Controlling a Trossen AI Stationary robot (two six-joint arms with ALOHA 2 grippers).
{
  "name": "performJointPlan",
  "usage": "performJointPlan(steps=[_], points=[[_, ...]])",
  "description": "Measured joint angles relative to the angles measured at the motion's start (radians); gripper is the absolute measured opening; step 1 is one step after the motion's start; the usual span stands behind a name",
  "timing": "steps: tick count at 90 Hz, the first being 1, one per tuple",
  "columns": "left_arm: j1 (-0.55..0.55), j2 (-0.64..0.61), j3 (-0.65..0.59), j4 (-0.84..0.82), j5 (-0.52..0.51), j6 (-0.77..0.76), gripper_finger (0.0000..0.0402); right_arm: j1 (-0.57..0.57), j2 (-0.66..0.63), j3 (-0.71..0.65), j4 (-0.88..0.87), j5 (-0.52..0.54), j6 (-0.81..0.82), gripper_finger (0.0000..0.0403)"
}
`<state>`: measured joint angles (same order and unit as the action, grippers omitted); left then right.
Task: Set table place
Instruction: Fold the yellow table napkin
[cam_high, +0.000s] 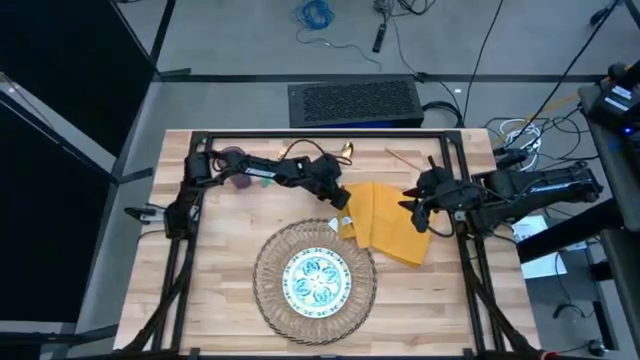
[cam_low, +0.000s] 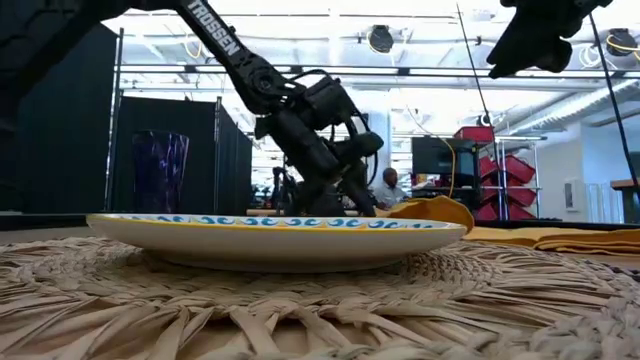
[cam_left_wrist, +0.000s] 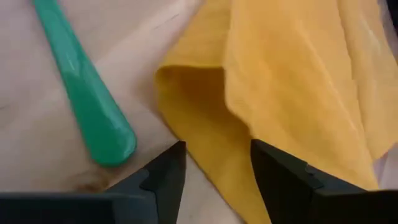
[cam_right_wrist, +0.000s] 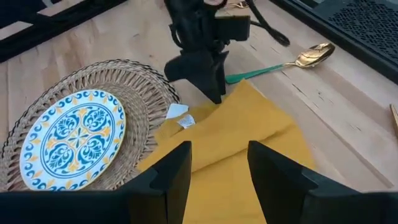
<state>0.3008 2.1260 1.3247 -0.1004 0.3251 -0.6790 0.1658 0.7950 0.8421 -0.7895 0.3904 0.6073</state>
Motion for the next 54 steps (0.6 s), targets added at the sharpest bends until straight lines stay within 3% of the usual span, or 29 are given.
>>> performJointPlan(steps=[37,46,54], points=[[-0.013,0.026,0.029,0.124,0.027,0.005,0.0158,0.000,0.000,0.000,-0.006,0.000,0.000,0.0144],[-0.020,0.025,0.044,0.146,0.018,0.050,0.0119,0.000,0.000,0.000,-0.008,0.000,-0.001,0.0144],[-0.030,0.025,0.077,0.139,0.010,0.098,0.0050,0.000,0.000,0.000,-0.008,0.000,-0.001,0.0144]])
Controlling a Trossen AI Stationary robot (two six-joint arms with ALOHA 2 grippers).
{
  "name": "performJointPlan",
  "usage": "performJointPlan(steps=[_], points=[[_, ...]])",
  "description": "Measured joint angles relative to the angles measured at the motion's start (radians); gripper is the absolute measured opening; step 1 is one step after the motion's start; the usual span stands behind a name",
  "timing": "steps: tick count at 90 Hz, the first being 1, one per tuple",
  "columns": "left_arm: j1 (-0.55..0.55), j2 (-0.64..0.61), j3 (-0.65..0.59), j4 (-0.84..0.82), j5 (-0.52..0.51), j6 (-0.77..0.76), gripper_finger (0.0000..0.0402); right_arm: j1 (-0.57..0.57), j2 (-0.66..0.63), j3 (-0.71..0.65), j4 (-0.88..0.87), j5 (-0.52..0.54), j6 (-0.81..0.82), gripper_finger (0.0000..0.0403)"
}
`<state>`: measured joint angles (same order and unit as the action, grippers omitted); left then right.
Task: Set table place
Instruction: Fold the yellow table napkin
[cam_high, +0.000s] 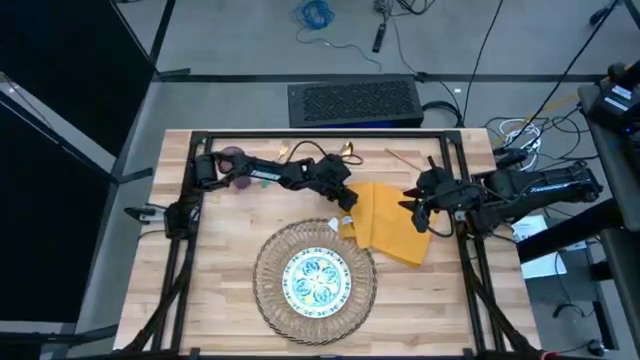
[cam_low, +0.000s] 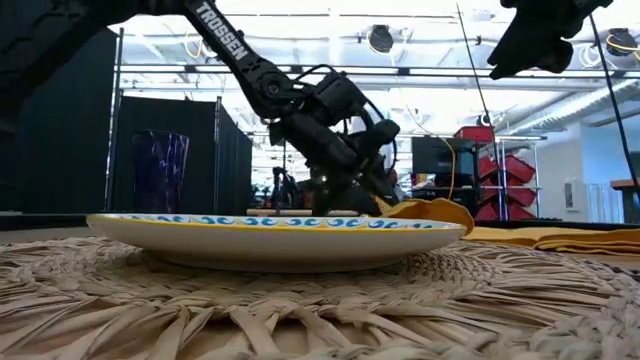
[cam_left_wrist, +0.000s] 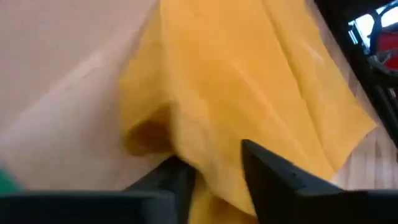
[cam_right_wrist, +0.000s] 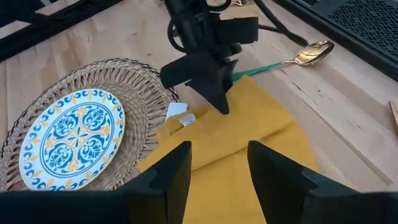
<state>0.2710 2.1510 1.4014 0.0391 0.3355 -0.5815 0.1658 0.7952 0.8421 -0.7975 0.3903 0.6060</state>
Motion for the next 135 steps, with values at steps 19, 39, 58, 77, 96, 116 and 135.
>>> performJointPlan(steps=[19,39,58,77,96,116,135], points=[[-0.031,-0.002,0.095,-0.006,-0.009,0.045,0.0001,0.000,0.000,0.000,-0.001,0.000,-0.005,0.0144],[-0.033,-0.002,0.172,-0.006,-0.039,0.040,0.0000,0.000,0.000,0.000,-0.001,0.000,-0.007,0.0144],[-0.033,-0.003,0.183,-0.007,-0.057,0.037,0.0000,0.000,0.000,0.000,-0.001,0.000,-0.001,0.0144],[-0.034,-0.003,0.183,0.004,-0.098,0.013,0.0000,0.000,0.000,0.000,0.002,0.001,0.001,0.0144],[-0.051,-0.003,0.184,0.017,-0.105,0.011,0.0000,0.000,-0.009,0.000,0.056,0.007,-0.030,0.0144],[-0.077,0.122,0.340,0.029,-0.067,-0.014,0.0000,0.000,-0.051,0.000,0.105,0.007,-0.042,0.0144],[-0.091,0.285,0.576,-0.029,-0.011,-0.017,0.0000,0.000,-0.102,0.000,0.113,0.002,-0.031,0.0144]])
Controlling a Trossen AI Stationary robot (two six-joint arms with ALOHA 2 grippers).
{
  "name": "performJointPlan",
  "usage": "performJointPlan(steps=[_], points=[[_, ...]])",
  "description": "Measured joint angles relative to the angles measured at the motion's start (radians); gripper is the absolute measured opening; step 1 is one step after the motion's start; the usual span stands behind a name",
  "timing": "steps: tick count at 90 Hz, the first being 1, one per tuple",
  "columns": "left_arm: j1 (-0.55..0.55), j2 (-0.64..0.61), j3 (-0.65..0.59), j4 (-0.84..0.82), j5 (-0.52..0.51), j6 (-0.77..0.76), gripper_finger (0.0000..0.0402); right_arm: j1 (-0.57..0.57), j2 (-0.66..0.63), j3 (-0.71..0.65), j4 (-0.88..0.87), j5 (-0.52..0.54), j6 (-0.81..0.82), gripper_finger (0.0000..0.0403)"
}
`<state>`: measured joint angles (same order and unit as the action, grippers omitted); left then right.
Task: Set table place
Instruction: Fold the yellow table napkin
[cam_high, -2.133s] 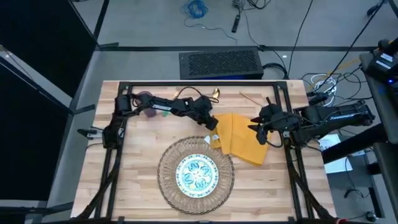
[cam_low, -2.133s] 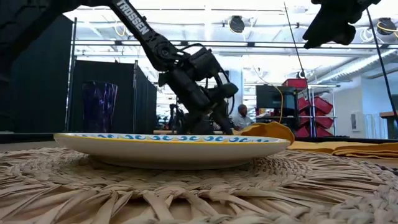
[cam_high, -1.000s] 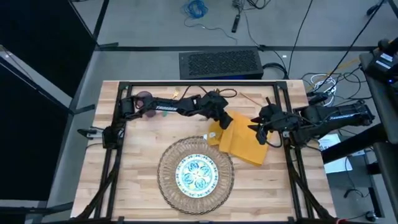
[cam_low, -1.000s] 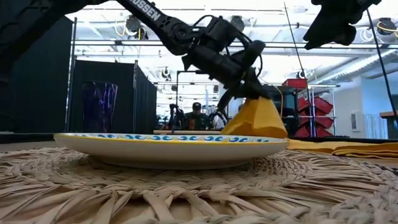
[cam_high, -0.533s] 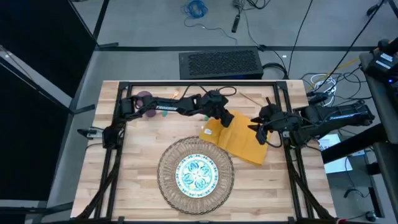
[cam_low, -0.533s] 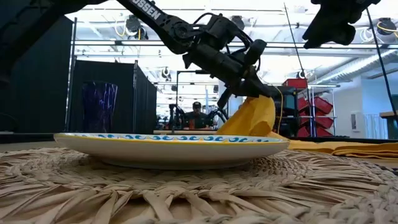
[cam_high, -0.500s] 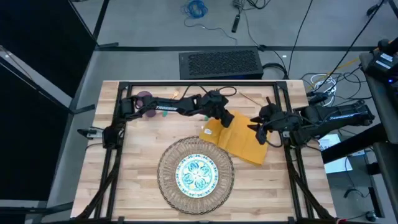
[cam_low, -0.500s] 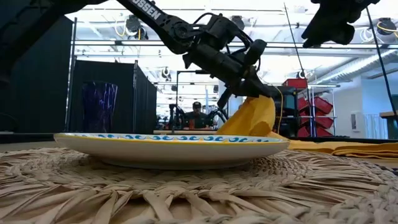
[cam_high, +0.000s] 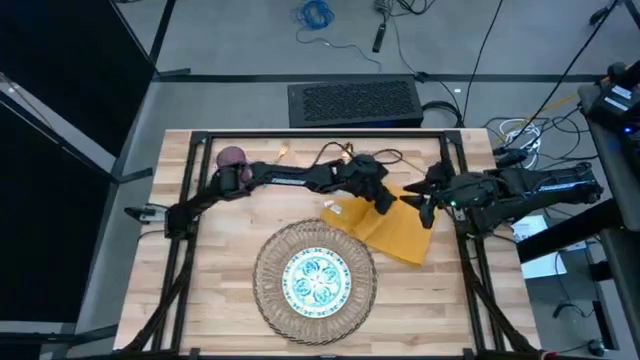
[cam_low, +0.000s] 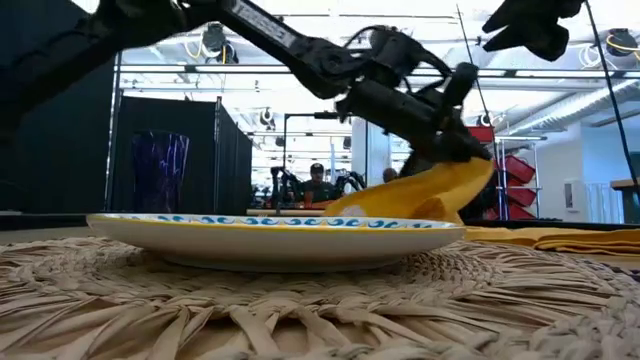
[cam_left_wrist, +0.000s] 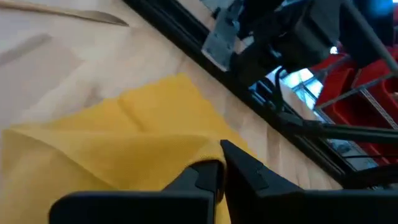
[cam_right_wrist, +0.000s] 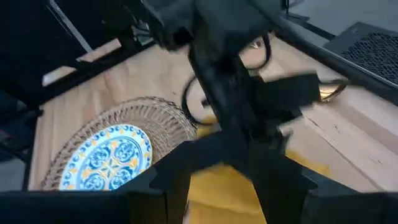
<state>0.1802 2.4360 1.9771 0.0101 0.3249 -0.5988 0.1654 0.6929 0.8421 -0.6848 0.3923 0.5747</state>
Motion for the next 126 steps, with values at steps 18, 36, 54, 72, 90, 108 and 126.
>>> performJointPlan(steps=[18,36,54,72,90,108,126], points=[[0.003,0.117,0.130,-0.001,-0.003,-0.051,0.0000,0.000,-0.031,0.000,0.001,-0.006,0.014,0.0144],[0.005,0.157,0.175,-0.001,-0.035,-0.051,0.0000,0.000,-0.031,0.000,0.000,-0.009,0.033,0.0144],[0.008,0.156,0.178,0.052,0.002,-0.019,0.0000,0.000,-0.031,0.000,0.000,-0.009,0.057,0.0144],[0.007,0.156,0.178,0.054,0.106,0.057,0.0029,0.000,-0.031,0.000,0.000,-0.009,0.076,0.0144],[0.008,0.156,0.178,0.050,0.149,0.056,0.0102,0.000,-0.031,0.000,0.000,-0.009,0.076,0.0144],[0.008,0.145,0.188,0.042,0.174,0.055,0.0162,0.000,-0.031,0.000,0.000,-0.007,0.072,0.0144],[0.008,0.101,0.198,0.002,0.200,0.056,0.0171,0.000,-0.031,0.000,-0.001,-0.006,0.067,0.0144]])
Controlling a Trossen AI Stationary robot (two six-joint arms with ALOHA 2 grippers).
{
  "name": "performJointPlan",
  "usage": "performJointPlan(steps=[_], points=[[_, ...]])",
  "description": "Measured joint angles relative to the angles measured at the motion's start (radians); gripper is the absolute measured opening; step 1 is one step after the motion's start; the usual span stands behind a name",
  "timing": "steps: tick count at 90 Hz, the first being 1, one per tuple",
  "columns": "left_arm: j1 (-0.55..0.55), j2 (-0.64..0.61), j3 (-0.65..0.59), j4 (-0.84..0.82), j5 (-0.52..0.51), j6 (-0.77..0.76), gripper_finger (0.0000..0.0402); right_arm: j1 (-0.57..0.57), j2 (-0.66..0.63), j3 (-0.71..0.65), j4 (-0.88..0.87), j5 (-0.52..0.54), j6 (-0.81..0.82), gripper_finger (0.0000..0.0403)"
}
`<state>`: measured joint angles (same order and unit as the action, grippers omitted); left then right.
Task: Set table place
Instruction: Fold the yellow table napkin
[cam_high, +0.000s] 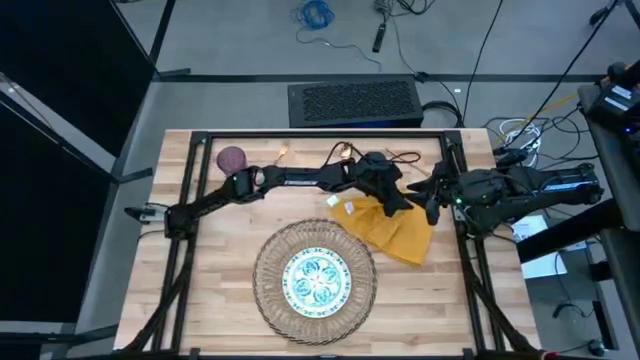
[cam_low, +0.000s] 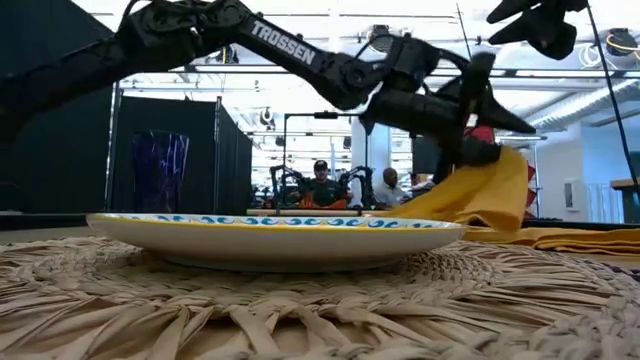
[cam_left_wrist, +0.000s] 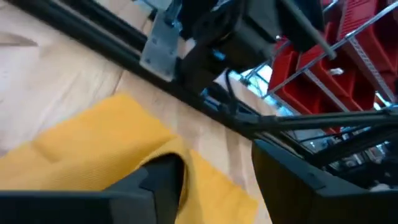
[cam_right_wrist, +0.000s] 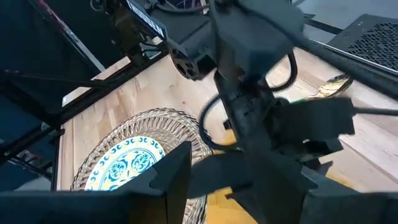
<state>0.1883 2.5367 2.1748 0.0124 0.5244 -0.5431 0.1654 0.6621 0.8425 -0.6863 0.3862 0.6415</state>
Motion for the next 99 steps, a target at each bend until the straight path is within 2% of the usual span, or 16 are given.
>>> performJointPlan(steps=[17,31,40,57,75,88,99], points=[[0.003,-0.027,0.000,-0.043,0.032,0.000,0.0171,0.000,0.000,0.000,0.001,0.001,-0.002,0.0144],[0.014,-0.026,0.000,-0.175,0.043,0.003,0.0171,0.000,0.000,0.000,0.002,0.001,-0.001,0.0144],[0.018,-0.026,0.000,-0.298,0.032,0.063,0.0171,0.000,0.000,0.000,0.002,0.001,0.001,0.0144],[0.014,-0.046,-0.002,-0.460,-0.104,0.188,0.0171,0.000,0.000,0.000,0.002,0.007,-0.002,0.0144],[-0.002,-0.140,-0.002,-0.589,-0.288,0.343,0.0171,0.000,0.008,0.000,-0.012,0.007,0.027,0.0144],[-0.003,-0.244,-0.013,-0.737,-0.366,0.448,0.0171,0.000,0.057,0.001,-0.149,0.002,0.116,0.0144],[-0.007,-0.348,-0.076,-0.833,-0.461,0.525,0.0171,0.000,0.112,-0.019,-0.258,-0.002,0.182,0.0144]])
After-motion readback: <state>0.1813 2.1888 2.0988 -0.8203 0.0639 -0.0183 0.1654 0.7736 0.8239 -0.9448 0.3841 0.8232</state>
